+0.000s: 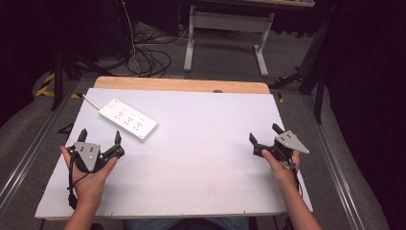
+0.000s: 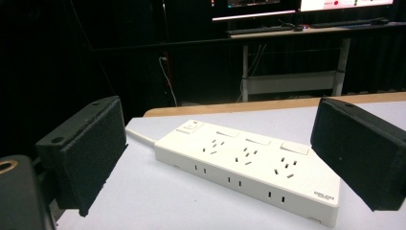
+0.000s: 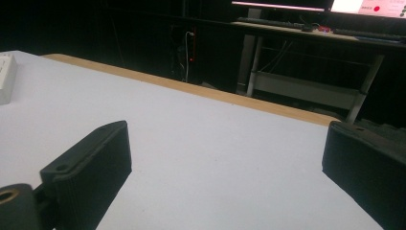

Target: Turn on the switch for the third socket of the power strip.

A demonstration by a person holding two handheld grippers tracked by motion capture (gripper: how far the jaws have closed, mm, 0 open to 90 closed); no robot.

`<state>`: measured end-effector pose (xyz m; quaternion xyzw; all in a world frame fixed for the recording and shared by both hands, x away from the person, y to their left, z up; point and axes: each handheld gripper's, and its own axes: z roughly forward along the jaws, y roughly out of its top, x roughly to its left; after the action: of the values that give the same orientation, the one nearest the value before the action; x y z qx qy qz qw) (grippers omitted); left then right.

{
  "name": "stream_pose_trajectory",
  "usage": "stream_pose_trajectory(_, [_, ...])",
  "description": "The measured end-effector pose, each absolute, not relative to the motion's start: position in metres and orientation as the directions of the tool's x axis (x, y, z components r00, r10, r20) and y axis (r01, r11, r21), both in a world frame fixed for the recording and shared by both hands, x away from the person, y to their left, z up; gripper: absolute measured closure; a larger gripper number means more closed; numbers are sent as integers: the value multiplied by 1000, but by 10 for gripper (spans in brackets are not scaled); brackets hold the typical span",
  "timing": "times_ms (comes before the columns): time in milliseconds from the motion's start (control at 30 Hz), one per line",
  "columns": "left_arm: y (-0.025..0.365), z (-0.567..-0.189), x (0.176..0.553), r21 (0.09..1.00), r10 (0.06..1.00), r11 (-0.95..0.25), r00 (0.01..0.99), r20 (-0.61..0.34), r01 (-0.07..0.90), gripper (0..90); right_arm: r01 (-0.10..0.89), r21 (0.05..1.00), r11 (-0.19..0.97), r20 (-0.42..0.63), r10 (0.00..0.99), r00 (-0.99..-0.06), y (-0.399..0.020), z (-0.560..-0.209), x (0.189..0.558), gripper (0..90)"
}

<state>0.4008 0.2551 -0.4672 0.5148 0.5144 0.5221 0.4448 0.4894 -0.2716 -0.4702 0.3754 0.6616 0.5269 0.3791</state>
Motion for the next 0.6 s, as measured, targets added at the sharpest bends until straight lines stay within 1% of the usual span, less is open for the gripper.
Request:
stream_pose_trajectory(300, [255, -467, 401, 995, 994, -72, -76, 77, 64, 74, 97, 982, 162, -106, 897, -428, -271, -470, 489, 33])
stream_pose_trajectory(600, [254, -466, 401, 996, 994, -70, -82, 75, 57, 183, 102, 981, 164, -105, 896, -431, -272, -471, 490, 33])
